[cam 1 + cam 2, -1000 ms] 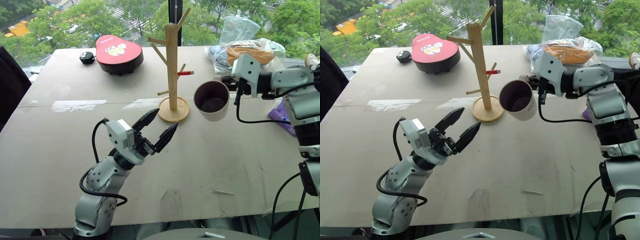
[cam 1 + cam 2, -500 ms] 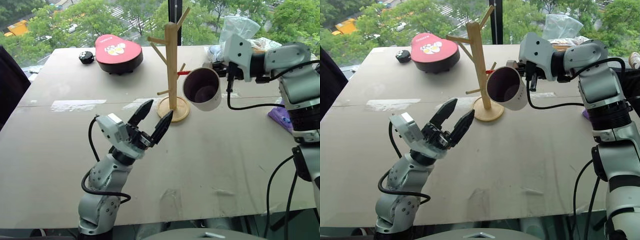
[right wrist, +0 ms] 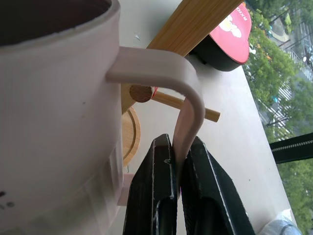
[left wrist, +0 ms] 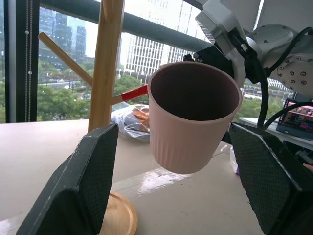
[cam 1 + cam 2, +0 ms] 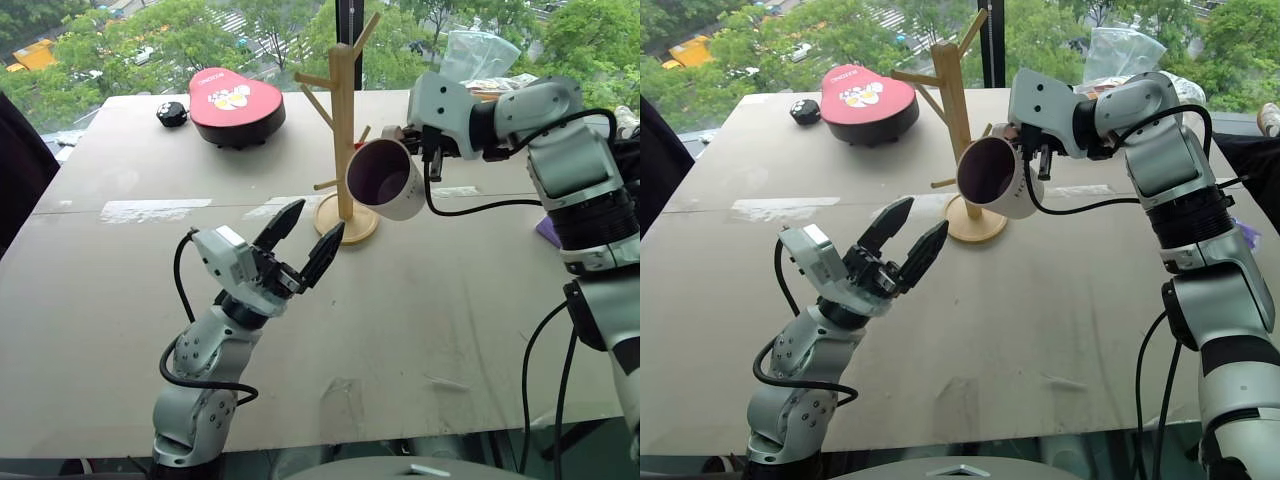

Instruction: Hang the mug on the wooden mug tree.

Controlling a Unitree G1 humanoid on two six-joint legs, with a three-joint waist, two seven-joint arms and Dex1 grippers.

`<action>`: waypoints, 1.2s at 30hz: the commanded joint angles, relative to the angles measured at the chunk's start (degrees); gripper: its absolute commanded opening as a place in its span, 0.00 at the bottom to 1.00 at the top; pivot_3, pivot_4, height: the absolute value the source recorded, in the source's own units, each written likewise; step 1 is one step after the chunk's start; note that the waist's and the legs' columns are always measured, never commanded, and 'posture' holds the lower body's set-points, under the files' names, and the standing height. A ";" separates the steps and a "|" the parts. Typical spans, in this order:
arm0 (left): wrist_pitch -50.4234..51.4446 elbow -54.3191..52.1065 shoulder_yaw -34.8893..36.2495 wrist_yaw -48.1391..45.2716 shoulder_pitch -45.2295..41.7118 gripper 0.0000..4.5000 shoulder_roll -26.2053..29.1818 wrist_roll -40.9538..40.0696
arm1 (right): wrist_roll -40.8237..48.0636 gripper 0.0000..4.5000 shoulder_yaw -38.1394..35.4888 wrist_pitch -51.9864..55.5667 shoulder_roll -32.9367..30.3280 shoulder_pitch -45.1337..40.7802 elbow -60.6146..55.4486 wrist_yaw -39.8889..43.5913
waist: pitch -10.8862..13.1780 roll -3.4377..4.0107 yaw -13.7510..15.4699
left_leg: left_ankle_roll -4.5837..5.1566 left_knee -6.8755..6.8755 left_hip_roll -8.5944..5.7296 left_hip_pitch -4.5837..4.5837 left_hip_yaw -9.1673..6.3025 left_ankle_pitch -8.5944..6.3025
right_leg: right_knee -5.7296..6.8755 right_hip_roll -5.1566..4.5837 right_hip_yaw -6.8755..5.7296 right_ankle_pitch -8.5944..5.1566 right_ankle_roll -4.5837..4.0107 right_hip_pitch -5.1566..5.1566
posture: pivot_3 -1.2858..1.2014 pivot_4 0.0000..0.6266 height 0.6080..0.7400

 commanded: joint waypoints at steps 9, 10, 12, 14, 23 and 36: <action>-2.59 0.60 -0.80 -0.85 0.70 0.82 -0.67 0.64 | -1.66 0.59 -1.57 -1.09 1.45 -4.87 1.59 -1.91 | 0.00 0.00 -0.06 | 0.00 0.06 -0.01 -0.09 -0.05 0.00 | 0.01 0.00 -0.07 0.00 0.00 -0.03 | 0.52 0.24 1.00; -2.74 0.74 -0.69 -0.92 0.78 0.82 -0.64 0.58 | -1.54 0.71 -1.69 -1.00 1.49 -4.91 1.73 -1.99 | 0.00 0.00 -0.08 | 0.00 0.06 -0.01 -0.09 -0.05 0.00 | 0.01 0.00 -0.07 0.00 -0.01 -0.03 | 0.52 0.24 1.00; -3.00 1.03 -0.38 -0.98 1.05 0.82 -0.59 0.44 | -1.52 0.92 -1.80 -1.04 1.40 -5.00 2.10 -2.13 | 0.00 0.00 -0.06 | 0.00 0.06 -0.01 -0.09 -0.07 0.00 | 0.01 0.00 -0.09 0.00 -0.01 -0.04 | 0.52 0.24 1.00; -3.19 1.17 -0.27 -1.02 1.26 0.82 -0.59 0.36 | -1.53 0.99 -1.96 -1.13 1.30 -5.14 2.53 -2.39 | 0.00 0.00 -0.05 | 0.00 0.06 -0.01 -0.09 -0.07 0.00 | 0.01 0.00 -0.09 0.01 -0.01 -0.04 | 0.52 0.24 1.00; -2.72 0.31 -0.91 -1.79 4.86 0.82 2.52 3.37 | 8.21 0.99 -10.41 9.64 -4.36 1.88 -2.92 2.01 | 0.00 0.00 0.16 | 0.00 0.11 -0.02 -0.22 -0.20 0.00 | -0.02 -0.03 -0.22 0.01 -0.01 -0.05 | 0.52 0.24 1.00; -2.38 11.15 -1.45 -3.25 19.48 0.82 11.79 16.30 | 30.37 0.99 -34.07 10.60 7.99 64.05 -37.27 -8.82 | -0.09 0.14 1.39 | -0.01 -0.05 0.07 -0.05 -0.29 0.00 | 0.09 -0.12 -0.57 0.01 -0.05 0.00 | 0.52 0.24 1.00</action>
